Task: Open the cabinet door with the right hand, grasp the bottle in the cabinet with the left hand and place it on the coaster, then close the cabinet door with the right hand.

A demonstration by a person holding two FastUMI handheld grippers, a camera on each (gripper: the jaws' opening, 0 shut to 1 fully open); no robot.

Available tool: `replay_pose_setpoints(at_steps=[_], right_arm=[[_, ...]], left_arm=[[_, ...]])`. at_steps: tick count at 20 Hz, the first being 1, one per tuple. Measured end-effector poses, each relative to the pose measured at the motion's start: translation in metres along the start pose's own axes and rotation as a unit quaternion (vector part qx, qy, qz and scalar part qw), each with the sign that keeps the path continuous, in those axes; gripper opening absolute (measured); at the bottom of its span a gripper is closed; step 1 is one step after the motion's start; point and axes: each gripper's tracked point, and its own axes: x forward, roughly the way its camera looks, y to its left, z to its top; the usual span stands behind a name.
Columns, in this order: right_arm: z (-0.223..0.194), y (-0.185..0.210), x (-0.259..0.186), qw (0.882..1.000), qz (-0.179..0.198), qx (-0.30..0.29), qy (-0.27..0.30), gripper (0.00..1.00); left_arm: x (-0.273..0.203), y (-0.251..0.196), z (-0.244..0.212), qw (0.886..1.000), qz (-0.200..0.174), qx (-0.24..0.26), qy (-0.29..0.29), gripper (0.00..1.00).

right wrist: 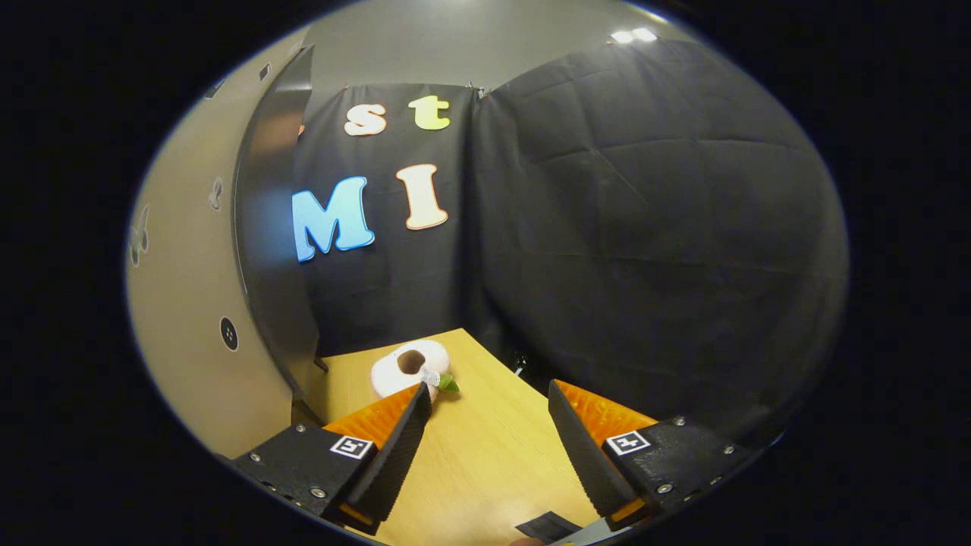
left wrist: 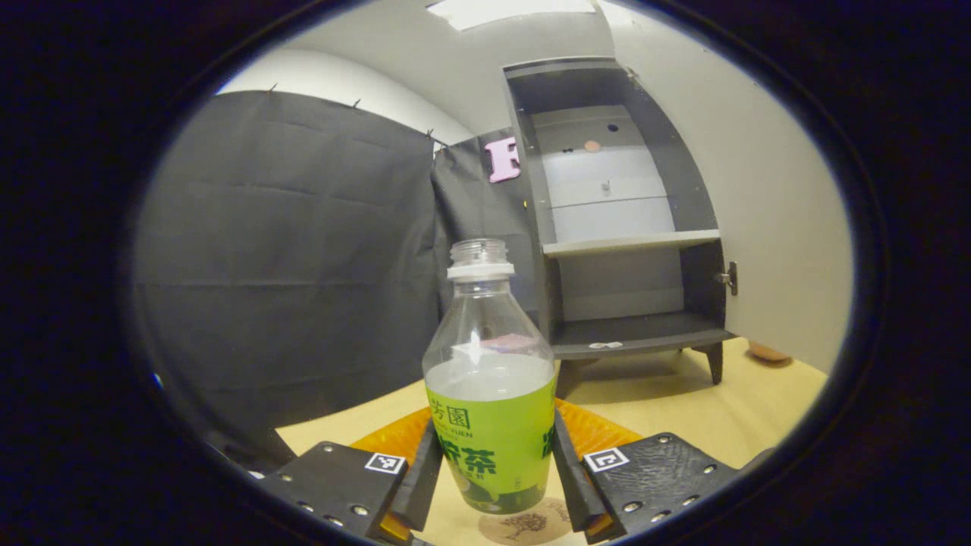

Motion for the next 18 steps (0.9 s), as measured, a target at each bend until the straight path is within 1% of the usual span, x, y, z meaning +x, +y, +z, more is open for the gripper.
replay_pose_setpoints(at_steps=[2, 3, 4, 5, 7, 9, 10, 13, 14, 15, 16, 17, 18], right_arm=[[-0.013, 0.004, 0.003, 1.0, 0.01, -0.016, 0.015, 0.95], [-0.019, 0.003, 0.002, 0.999, 0.008, -0.027, 0.027, 0.95], [-0.02, 0.01, 0.002, 0.999, 0.018, -0.029, 0.034, 0.96], [-0.02, 0.018, 0.002, 0.998, 0.03, -0.031, 0.034, 0.95], [-0.017, 0.023, 0.005, 0.997, 0.04, -0.056, 0.028, 0.95], [-0.014, 0.023, 0.008, 0.996, 0.043, -0.078, 0.023, 0.95], [-0.012, 0.024, 0.009, 0.996, 0.045, -0.08, 0.022, 0.96], [-0.013, 0.027, 0.014, 0.996, 0.045, -0.078, 0.024, 0.96], [-0.016, 0.028, 0.015, 0.995, 0.046, -0.081, 0.028, 0.96], [-0.018, 0.031, 0.013, 0.995, 0.05, -0.082, 0.032, 0.96], [-0.018, 0.033, 0.011, 0.995, 0.053, -0.083, 0.031, 0.95], [-0.019, 0.034, 0.01, 0.995, 0.054, -0.083, 0.031, 0.95], [-0.023, 0.035, 0.01, 0.995, 0.055, -0.081, 0.034, 0.95]], left_arm=[[-0.004, 0.002, -0.026, 1.0, 0.007, 0.012, -0.008, 0.7], [-0.005, -0.001, -0.037, 1.0, 0.005, 0.016, -0.005, 0.7], [-0.003, -0.003, -0.05, 1.0, 0.008, 0.018, 0.004, 0.7], [-0.006, -0.004, -0.058, 1.0, 0.008, 0.009, 0.008, 0.7], [-0.013, -0.003, -0.067, 1.0, 0.014, -0.006, 0.011, 0.7], [-0.018, -0.004, -0.065, 1.0, 0.017, -0.008, 0.0, 0.7], [-0.015, -0.008, -0.065, 1.0, 0.008, -0.013, 0.0, 0.71], [-0.014, -0.01, -0.063, 0.999, 0.01, -0.031, -0.004, 0.71], [-0.014, -0.009, -0.059, 0.999, 0.011, -0.033, -0.009, 0.78], [-0.015, -0.008, -0.054, 0.999, 0.012, -0.034, -0.014, 0.79], [-0.014, -0.005, -0.047, 0.999, 0.016, -0.031, -0.018, 0.72], [-0.013, -0.001, -0.04, 0.999, 0.016, -0.027, -0.022, 0.77], [-0.013, -0.001, -0.034, 0.999, 0.011, -0.027, -0.022, 0.89]])
